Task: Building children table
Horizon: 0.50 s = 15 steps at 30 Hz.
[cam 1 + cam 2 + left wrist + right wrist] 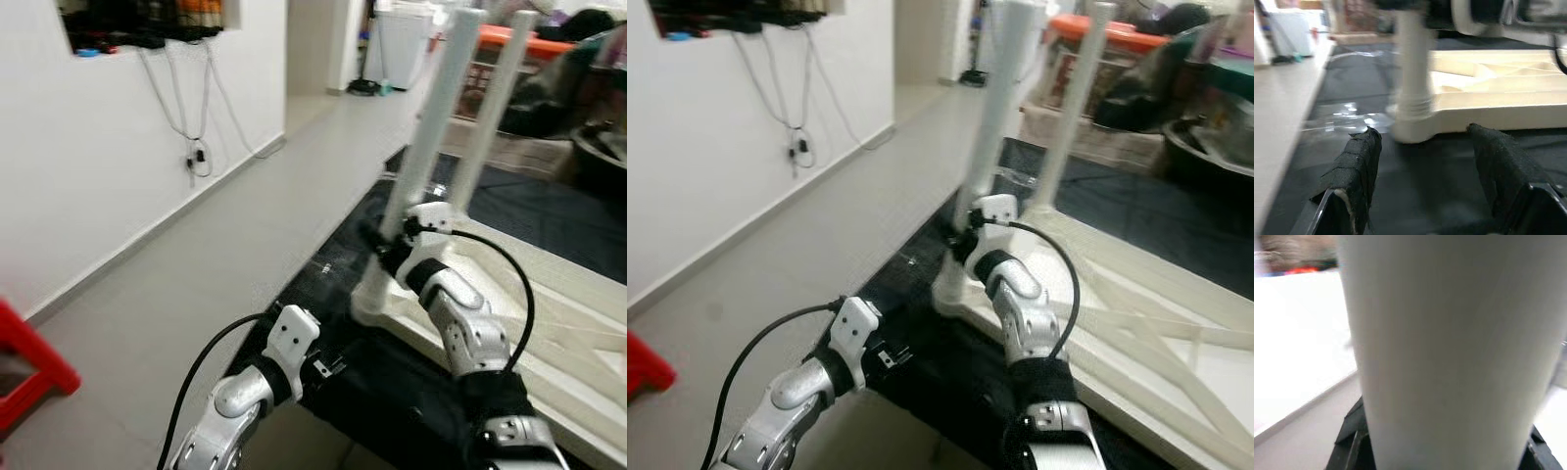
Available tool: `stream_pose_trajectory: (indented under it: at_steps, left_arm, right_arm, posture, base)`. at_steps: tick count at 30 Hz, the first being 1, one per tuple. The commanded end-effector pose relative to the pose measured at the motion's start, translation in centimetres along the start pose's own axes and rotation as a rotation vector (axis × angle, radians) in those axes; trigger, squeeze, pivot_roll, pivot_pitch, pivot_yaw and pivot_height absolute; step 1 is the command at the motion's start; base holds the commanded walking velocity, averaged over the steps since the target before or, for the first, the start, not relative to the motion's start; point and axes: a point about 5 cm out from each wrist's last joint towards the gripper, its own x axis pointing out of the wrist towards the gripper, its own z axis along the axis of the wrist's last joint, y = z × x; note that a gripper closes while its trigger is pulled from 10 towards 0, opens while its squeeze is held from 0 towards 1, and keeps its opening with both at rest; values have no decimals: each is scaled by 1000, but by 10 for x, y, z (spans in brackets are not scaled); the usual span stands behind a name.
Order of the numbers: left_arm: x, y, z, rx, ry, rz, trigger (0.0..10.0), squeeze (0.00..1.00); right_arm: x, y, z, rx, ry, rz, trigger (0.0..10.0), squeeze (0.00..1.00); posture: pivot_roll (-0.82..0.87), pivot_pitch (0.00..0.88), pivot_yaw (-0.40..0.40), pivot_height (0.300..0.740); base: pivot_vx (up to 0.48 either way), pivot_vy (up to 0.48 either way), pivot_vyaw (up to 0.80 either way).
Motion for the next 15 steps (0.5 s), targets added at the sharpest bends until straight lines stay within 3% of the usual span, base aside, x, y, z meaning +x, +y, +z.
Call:
stream_pose_trajectory:
  at_steps: [1, 4, 8, 9, 11, 12, 13, 15]
  left_arm:
    - [-2, -1, 1, 2, -17, -2, 10000, 0]
    - [-3, -3, 5, 22, -43, -3, 10000, 0]
    - [-4, -5, 10, 41, -66, -7, 10000, 0]
    - [-5, -7, 11, 48, -71, -14, 10000, 0]
    - [-5, -7, 11, 48, -71, -14, 10000, 0]
    - [-5, -9, 11, 55, -73, -20, 10000, 0]
    - [-6, -9, 12, 57, -76, -23, 10000, 0]
    - [-6, -9, 13, 58, -79, -25, 10000, 0]
  right_arm:
    - [-20, -49, -21, 25, 84, -419, 0, 0]
    - [-28, -45, -29, 63, 99, -522, 0, 0]
    - [-28, -37, -34, 72, 110, -531, 0, 0]
    - [-26, -33, -36, 74, 116, -516, 5843, 0]
    - [-26, -33, -36, 74, 116, -516, 5843, 0]
    - [-24, -29, -37, 70, 116, -504, 10000, 0]
    - [-23, -27, -36, 50, 102, -483, 10000, 1000]
    - [-20, -25, -34, 20, 76, -444, 10000, 1000]
  posture:
    - [137, 0, -99, 740]
    - [144, 0, -104, 740]
    - [146, 0, -106, 740]
    - [146, 0, -106, 740]
    - [146, 0, -106, 740]
    - [149, 0, -109, 740]
    - [149, 0, -109, 740]
    - [143, 0, -103, 740]
  base:
    - [0, 0, 0]
    - [0, 0, 0]
    - [0, 0, 0]
    - [0, 0, 0]
    - [0, 0, 0]
    - [0, 0, 0]
    - [0, 0, 0]
    - [0, 0, 0]
